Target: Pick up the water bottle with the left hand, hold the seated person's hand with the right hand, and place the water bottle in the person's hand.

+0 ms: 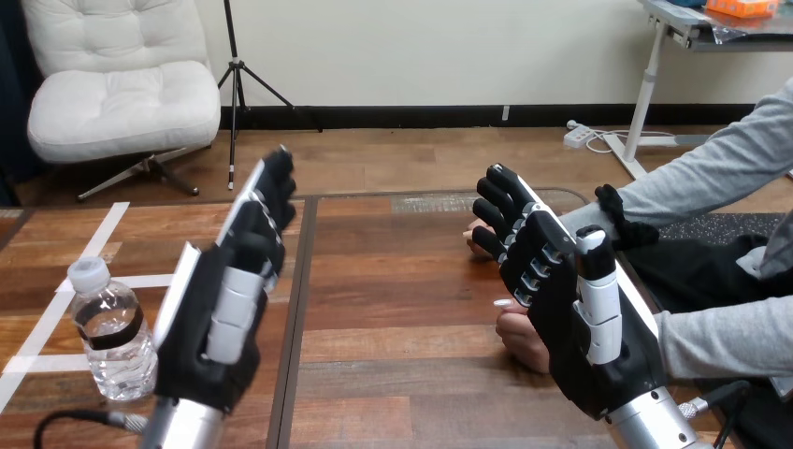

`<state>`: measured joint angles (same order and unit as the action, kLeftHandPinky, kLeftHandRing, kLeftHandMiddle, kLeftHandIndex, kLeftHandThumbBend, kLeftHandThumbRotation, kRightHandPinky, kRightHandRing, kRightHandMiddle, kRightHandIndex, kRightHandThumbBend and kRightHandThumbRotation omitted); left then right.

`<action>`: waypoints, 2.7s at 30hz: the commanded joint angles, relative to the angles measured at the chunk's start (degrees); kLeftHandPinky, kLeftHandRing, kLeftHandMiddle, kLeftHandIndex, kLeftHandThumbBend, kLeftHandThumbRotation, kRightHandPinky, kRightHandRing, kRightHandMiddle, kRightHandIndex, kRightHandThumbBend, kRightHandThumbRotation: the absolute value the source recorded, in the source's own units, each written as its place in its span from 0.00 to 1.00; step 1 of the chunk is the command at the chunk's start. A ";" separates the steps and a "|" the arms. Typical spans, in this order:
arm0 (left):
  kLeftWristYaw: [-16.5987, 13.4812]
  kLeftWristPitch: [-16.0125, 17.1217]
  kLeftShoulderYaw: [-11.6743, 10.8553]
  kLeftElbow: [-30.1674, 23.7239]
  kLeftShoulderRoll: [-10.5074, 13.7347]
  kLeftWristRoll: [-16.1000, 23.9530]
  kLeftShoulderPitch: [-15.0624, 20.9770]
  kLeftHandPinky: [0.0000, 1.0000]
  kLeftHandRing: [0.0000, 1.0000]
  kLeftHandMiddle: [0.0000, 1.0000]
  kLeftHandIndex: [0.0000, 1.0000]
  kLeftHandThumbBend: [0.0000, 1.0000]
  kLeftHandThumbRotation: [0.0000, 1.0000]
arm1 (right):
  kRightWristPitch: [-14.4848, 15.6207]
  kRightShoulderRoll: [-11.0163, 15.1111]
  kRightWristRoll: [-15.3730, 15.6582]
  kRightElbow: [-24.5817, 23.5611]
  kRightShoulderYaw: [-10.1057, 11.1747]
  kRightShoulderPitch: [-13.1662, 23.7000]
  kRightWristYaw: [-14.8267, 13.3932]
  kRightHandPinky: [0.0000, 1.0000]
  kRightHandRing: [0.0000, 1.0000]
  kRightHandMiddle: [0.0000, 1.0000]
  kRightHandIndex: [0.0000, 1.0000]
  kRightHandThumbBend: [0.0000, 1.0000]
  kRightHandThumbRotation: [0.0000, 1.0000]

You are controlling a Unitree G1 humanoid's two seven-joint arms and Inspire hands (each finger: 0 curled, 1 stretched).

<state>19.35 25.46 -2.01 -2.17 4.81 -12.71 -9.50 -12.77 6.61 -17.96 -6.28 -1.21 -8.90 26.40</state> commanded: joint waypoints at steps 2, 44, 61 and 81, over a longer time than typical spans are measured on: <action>-0.74 1.51 -1.83 -3.22 1.58 0.23 5.05 0.98 0.99 1.00 0.96 0.95 0.99 | -0.81 -0.40 -0.23 -0.55 0.37 2.98 -0.27 1.00 1.00 0.99 0.97 0.85 1.00; -1.85 4.60 -10.38 -6.11 5.62 -6.25 16.44 0.89 0.98 0.98 0.95 0.92 0.96 | -0.84 -0.29 0.08 -1.01 0.13 2.06 -0.63 1.00 1.00 1.00 0.98 0.83 1.00; -1.86 5.68 -13.96 -9.25 7.24 -8.72 16.22 0.91 0.98 0.99 0.96 0.95 0.93 | -0.69 -0.14 0.57 -1.10 0.10 2.02 -1.16 1.00 1.00 1.00 0.97 0.85 1.00; -8.25 4.92 -17.47 -11.19 7.00 -5.31 15.18 0.85 0.97 0.96 0.91 1.00 0.89 | -0.67 -0.14 0.23 -0.87 0.09 2.24 -0.93 1.00 1.00 0.99 0.97 0.82 1.00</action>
<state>12.05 30.49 -18.50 -11.51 10.95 -18.45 4.17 -12.75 6.65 -17.44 -6.28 -1.35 -8.91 25.37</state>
